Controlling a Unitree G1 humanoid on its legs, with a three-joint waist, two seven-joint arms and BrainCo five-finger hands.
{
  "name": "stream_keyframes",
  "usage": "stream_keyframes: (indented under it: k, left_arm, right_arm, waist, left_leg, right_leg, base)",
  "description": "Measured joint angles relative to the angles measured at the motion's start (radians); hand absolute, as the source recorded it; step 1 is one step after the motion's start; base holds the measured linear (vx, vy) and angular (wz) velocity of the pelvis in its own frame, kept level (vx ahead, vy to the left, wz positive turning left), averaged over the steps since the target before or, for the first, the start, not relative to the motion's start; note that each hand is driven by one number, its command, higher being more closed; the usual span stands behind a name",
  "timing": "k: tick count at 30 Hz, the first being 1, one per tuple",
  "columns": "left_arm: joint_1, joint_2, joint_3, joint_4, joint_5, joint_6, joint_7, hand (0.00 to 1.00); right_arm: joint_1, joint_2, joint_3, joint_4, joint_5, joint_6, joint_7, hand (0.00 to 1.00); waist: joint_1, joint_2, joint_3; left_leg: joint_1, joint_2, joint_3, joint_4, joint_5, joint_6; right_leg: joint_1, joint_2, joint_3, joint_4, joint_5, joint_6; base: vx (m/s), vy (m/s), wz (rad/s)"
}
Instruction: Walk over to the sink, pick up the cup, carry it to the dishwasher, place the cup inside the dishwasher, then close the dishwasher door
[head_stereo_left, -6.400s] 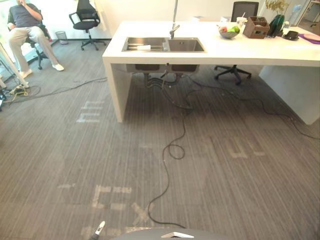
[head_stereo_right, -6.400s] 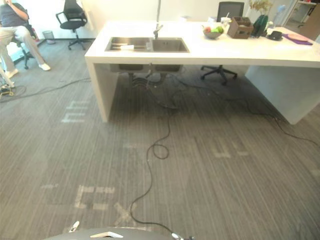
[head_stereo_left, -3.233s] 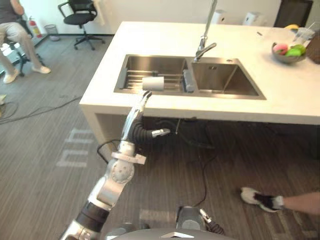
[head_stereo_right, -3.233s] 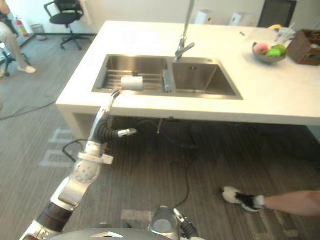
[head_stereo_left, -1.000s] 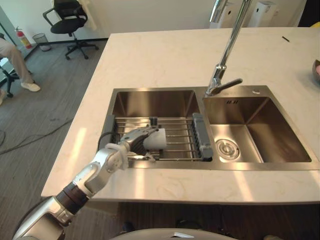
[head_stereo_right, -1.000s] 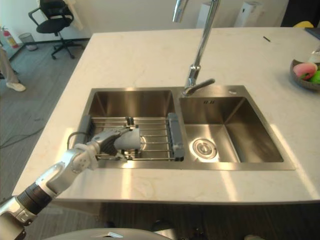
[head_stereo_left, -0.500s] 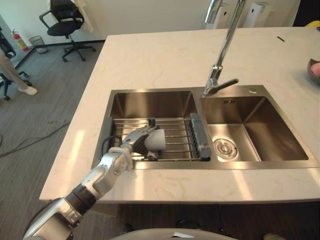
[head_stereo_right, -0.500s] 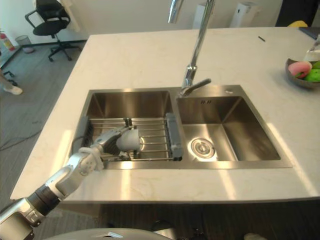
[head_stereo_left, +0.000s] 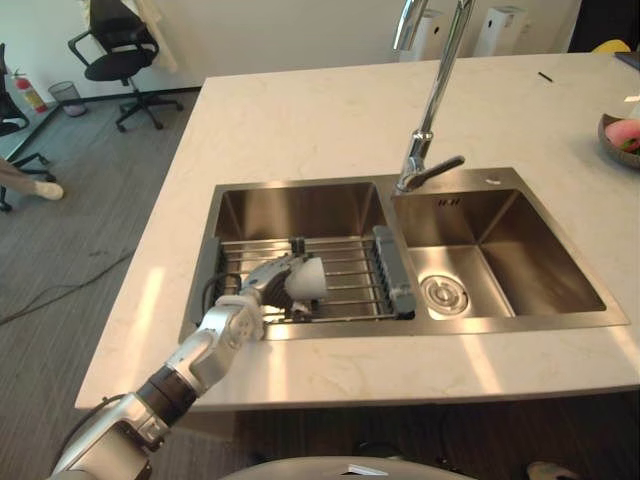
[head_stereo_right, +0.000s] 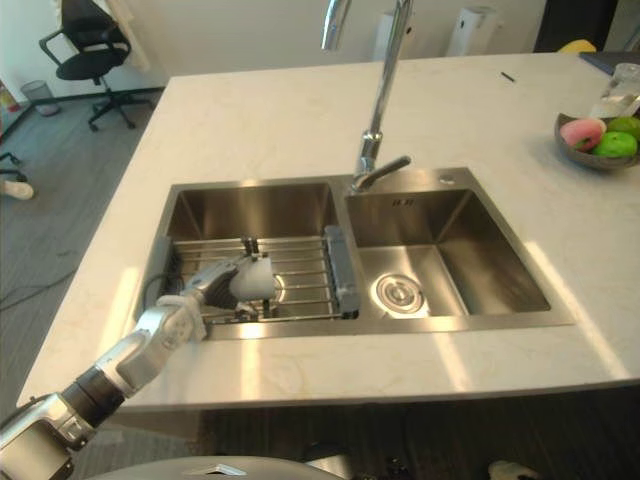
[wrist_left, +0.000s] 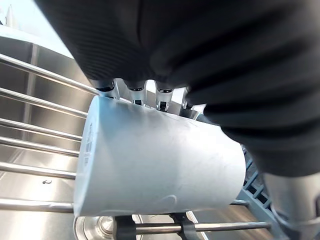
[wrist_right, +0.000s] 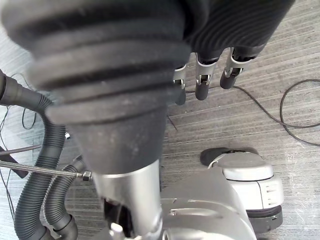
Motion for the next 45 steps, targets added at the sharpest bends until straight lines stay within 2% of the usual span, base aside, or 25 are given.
stream_keyframes:
  k: [4,12,16,24,28,29,39,45]
  left_arm:
    - [-0.004,-0.004,0.000,0.026,0.000,0.011,-0.005,0.00]
    - [-0.042,-0.011,0.001,0.095,0.022,0.053,-0.065,0.00]
    - [-0.048,-0.014,0.003,0.128,0.063,0.075,-0.122,0.00]
    - [-0.084,-0.014,0.003,0.151,0.157,0.080,-0.237,0.00]
    - [-0.090,-0.013,0.003,0.161,0.158,0.083,-0.271,0.00]
    - [-0.092,-0.013,0.003,0.161,0.158,0.083,-0.280,1.00]
    - [-0.115,-0.012,0.001,0.166,0.177,0.077,-0.363,1.00]
    - [-0.116,-0.008,0.001,0.166,0.166,0.065,-0.365,1.00]
  right_arm:
    - [0.002,0.000,0.000,0.000,0.000,0.002,0.001,0.00]
    - [0.002,0.000,-0.002,0.000,-0.001,0.011,0.011,0.00]
    - [0.001,-0.001,-0.005,0.000,-0.001,0.014,0.027,0.00]
    - [-0.004,-0.003,-0.010,0.000,-0.034,0.022,0.040,0.00]
    - [-0.005,-0.007,-0.010,-0.001,-0.035,0.031,0.047,0.00]
    - [-0.005,-0.009,-0.010,-0.001,-0.036,0.032,0.048,0.00]
    - [-0.011,-0.020,-0.008,0.000,-0.037,0.038,0.066,0.00]
    - [-0.015,-0.021,0.001,0.000,-0.038,0.047,0.068,0.00]
  waist:
    - [-0.005,0.002,-0.010]
    - [-0.006,0.004,-0.015]
    - [-0.010,0.007,-0.017]
    - [-0.015,0.010,-0.023]
    - [-0.019,0.013,-0.029]
    - [-0.019,0.014,-0.030]
    - [-0.022,0.017,-0.034]
    - [-0.022,0.017,-0.034]
  left_leg:
    - [0.000,0.000,0.002,0.000,-0.002,-0.001]
    - [0.007,0.000,0.011,0.000,-0.006,-0.003]
    - [0.011,0.000,0.019,0.000,-0.009,-0.004]
    - [0.013,0.000,0.023,0.000,-0.010,-0.004]
    - [0.013,0.000,0.023,0.000,-0.011,-0.004]
    - [0.013,0.000,0.023,0.000,-0.011,-0.004]
    - [0.013,0.000,0.022,0.000,-0.011,-0.005]
    - [0.012,-0.002,0.018,0.000,-0.012,-0.005]
  right_leg:
    - [0.000,0.000,0.001,-0.001,0.000,0.000]
    - [0.001,0.003,0.017,-0.001,0.000,0.000]
    - [0.001,0.002,0.020,-0.002,0.000,0.000]
    - [0.001,0.002,0.024,-0.002,0.000,0.001]
    - [0.001,0.002,0.025,-0.002,0.000,0.001]
    - [0.001,0.002,0.025,-0.002,0.000,0.001]
    - [0.001,0.002,0.027,-0.001,-0.002,0.003]
    - [0.001,0.002,0.025,0.000,-0.005,0.006]
  base:
    - [0.00,0.000,0.00]
    - [0.00,0.001,-0.03]
    - [0.01,0.002,-0.05]
    - [0.00,0.000,0.00]
    - [0.00,0.000,0.00]
    - [0.00,0.000,0.00]
    - [0.00,0.000,0.00]
    - [0.00,0.000,0.01]
